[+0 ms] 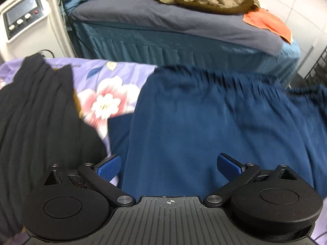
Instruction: Fold large clothes
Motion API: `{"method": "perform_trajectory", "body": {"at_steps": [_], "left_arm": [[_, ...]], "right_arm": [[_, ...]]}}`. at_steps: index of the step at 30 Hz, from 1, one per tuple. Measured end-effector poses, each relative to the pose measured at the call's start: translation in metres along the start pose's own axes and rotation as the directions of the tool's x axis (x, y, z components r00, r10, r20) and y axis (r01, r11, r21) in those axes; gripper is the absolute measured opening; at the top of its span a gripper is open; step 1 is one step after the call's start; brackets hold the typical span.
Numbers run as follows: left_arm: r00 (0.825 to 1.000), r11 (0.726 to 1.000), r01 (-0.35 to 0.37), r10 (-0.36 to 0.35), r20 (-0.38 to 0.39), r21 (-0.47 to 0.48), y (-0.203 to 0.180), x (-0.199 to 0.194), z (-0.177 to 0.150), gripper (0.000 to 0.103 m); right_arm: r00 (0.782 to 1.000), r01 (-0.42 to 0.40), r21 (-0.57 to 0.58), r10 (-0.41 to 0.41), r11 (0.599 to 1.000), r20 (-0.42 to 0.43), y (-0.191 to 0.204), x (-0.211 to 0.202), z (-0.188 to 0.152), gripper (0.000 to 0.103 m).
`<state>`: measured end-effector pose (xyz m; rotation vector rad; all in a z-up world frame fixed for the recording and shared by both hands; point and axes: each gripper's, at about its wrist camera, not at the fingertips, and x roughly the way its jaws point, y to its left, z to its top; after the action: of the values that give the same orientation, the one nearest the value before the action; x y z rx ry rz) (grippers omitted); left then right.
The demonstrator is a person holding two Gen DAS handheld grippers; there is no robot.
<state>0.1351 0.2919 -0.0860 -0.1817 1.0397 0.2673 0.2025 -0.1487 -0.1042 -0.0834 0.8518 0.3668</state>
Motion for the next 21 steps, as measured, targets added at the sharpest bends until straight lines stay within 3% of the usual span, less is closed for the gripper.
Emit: {"method": "perform_trajectory", "body": {"at_steps": [3, 10, 16, 21], "left_arm": [[1.000, 1.000, -0.017, 0.017, 0.006, -0.025, 0.004, -0.014, -0.028, 0.103], [1.000, 0.989, -0.019, 0.020, 0.006, -0.144, 0.014, -0.036, -0.069, 0.103], [0.997, 0.997, -0.072, 0.072, -0.020, -0.030, 0.001, -0.034, -0.071, 0.103], [0.996, 0.996, -0.080, 0.077, 0.050, 0.049, -0.016, -0.034, -0.055, 0.103]], "right_arm": [[1.000, -0.001, -0.017, 0.001, 1.000, -0.001, 0.007, -0.015, -0.024, 0.102], [0.997, 0.068, 0.085, -0.070, 0.994, 0.023, 0.013, -0.043, -0.062, 0.102], [0.999, 0.032, 0.126, -0.038, 0.992, 0.040, 0.028, -0.048, -0.077, 0.102], [0.995, -0.017, 0.154, 0.001, 0.988, 0.104, 0.034, -0.045, -0.068, 0.102]]}}
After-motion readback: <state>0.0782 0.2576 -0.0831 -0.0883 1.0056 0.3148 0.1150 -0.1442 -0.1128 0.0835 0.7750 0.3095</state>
